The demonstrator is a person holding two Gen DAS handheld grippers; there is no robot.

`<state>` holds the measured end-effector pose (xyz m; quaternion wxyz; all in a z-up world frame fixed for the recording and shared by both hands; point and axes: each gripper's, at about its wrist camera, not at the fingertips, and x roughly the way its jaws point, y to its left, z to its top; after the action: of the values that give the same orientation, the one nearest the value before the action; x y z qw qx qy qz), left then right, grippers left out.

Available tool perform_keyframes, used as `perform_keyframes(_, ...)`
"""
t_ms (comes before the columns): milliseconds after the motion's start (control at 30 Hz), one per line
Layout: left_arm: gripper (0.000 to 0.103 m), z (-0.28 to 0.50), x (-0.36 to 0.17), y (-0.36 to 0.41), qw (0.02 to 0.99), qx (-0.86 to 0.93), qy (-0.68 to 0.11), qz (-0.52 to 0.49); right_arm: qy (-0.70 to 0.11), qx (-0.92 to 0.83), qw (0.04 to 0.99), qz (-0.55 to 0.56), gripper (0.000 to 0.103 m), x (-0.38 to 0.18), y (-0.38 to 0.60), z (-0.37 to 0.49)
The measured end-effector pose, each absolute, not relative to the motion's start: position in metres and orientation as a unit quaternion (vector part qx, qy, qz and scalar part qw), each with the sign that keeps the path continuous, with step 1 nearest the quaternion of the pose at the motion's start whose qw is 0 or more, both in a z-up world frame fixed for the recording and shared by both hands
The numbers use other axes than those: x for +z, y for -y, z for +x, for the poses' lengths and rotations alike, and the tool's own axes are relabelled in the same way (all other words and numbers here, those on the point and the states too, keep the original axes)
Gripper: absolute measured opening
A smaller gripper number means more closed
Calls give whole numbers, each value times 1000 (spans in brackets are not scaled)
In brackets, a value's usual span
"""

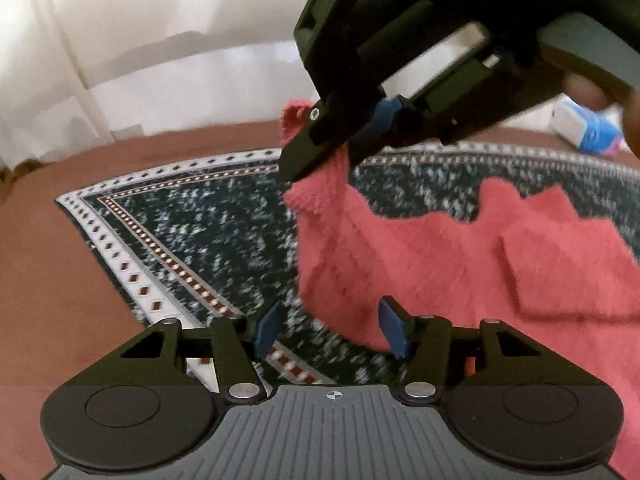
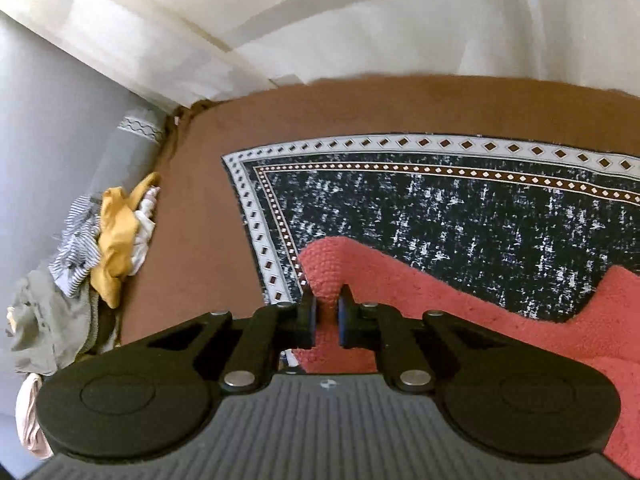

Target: Fold clothes

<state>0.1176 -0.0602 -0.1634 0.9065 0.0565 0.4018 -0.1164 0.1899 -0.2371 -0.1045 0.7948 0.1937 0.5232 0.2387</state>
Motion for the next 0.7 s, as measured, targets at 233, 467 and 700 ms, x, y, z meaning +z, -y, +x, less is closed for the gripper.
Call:
perform_keyframes(233, 11, 120, -160, 71, 899, -138, -414, 41, -499, 242, 802, 222, 11, -83, 263, 177)
perform_keyframes(467, 5, 111, -148, 89, 896, -176, -403, 63, -485, 220, 814, 230, 11, -74, 307, 154)
perform_keyframes(700, 5, 97, -143, 122, 890, -217, -383, 119, -480, 181, 824, 239, 11, -74, 358, 130)
